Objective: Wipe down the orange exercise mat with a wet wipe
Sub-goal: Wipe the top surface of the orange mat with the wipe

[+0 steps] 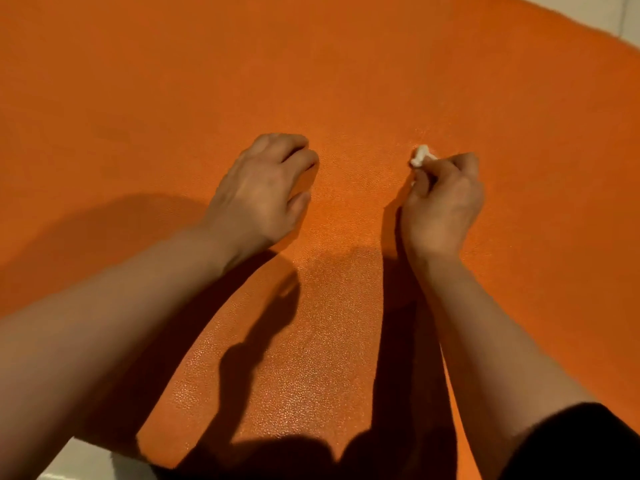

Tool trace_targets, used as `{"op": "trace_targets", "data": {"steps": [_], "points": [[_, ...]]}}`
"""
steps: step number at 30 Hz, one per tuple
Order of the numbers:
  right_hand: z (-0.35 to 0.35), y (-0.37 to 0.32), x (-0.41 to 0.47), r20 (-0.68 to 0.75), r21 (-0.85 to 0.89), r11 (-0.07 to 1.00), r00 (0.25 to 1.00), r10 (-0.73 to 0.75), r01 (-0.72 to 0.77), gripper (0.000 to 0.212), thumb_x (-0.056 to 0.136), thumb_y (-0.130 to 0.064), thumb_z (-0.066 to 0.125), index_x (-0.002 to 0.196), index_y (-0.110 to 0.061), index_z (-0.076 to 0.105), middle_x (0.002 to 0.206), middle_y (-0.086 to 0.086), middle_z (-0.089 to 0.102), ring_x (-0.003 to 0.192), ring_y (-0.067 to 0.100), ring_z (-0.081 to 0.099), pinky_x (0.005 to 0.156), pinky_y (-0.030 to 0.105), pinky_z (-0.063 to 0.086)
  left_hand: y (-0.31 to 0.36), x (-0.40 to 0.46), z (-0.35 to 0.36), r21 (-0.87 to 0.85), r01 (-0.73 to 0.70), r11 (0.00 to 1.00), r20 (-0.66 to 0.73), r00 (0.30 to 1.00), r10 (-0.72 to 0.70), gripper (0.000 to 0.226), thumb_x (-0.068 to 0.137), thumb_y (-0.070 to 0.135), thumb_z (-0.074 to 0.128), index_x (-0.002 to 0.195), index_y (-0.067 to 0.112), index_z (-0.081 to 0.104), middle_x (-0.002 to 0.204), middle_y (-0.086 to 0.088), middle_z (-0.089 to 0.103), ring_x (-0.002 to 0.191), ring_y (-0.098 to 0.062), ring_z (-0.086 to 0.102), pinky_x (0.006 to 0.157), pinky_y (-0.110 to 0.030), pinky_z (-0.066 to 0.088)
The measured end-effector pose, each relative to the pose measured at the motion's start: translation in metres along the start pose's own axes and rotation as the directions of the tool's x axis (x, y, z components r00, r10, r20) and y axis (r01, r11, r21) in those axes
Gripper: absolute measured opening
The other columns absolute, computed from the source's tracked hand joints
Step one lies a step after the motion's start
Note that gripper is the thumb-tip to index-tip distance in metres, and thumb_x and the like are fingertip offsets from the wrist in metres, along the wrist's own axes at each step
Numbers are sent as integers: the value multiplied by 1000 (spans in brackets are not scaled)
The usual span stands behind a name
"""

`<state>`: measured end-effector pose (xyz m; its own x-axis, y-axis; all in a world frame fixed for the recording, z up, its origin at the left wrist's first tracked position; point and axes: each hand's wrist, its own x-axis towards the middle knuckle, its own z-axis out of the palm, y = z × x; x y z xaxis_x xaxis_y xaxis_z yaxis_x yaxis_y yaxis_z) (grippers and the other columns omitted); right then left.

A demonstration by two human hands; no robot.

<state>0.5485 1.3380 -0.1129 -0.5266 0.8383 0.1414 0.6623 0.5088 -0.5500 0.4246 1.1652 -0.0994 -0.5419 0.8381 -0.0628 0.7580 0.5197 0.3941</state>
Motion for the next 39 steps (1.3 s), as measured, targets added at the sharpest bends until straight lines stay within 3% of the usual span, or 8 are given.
{"op": "trace_targets", "data": {"steps": [7,13,18,24,29,31,35,39], "points": [[22,-31,-14,268,87,892,852,-450,444,20,79,-5,55,90,1,71,89,18,57,83,36,56,70,33,34,6,14,4,-20,5,1000,-12,1000,-5,55,86,30,49,137,9,50,142,-12,47,129,-33,41,106,-44,35],[22,-22,18,12,-20,998,998,-57,57,25,85,-7,49,91,2,71,93,20,56,84,38,55,67,30,29,-1,23,4,12,-30,999,-4,1000,30,55,87,33,48,136,10,52,141,-12,48,128,-34,42,106,-47,33],[35,-41,0,213,56,887,863,-459,458,17,84,-2,58,95,2,70,89,17,57,81,35,53,69,32,33,-2,35,6,-18,-27,999,-77,997,26,48,85,29,54,130,13,58,139,-8,52,126,-30,44,102,-43,34],[23,-14,66,-52,-86,995,997,-63,59,26,92,-11,47,93,1,70,96,19,56,88,37,53,67,27,26,-7,51,9,-32,-39,999,-125,992,35,48,86,31,52,130,11,57,137,-9,53,125,-31,46,102,-43,36],[44,-36,53,224,24,865,840,-494,502,16,86,-4,56,86,0,71,83,15,55,78,33,52,66,32,31,-9,68,12,-15,-35,999,-144,989,32,52,87,33,48,133,10,54,140,-8,51,127,-31,44,105,-44,33],[37,-24,77,205,-46,859,847,-491,510,17,88,-5,56,92,-2,73,85,15,55,80,33,53,64,30,29,-12,80,11,3,-52,999,-131,990,52,53,88,35,47,135,10,53,140,-8,50,128,-31,43,106,-44,33],[37,-21,107,9,-133,970,979,-205,204,22,85,-4,52,93,-1,72,92,18,57,84,38,55,65,30,26,-20,106,4,33,-75,997,-107,991,78,54,89,38,49,136,12,53,141,-7,49,130,-29,41,106,-44,32],[50,-42,93,160,6,893,881,-445,450,17,86,-6,54,89,1,69,87,17,56,78,35,53,67,36,36,-26,136,1,38,-107,994,-123,986,111,49,92,34,56,136,12,53,141,-8,49,131,-30,41,106,-45,32]]}}
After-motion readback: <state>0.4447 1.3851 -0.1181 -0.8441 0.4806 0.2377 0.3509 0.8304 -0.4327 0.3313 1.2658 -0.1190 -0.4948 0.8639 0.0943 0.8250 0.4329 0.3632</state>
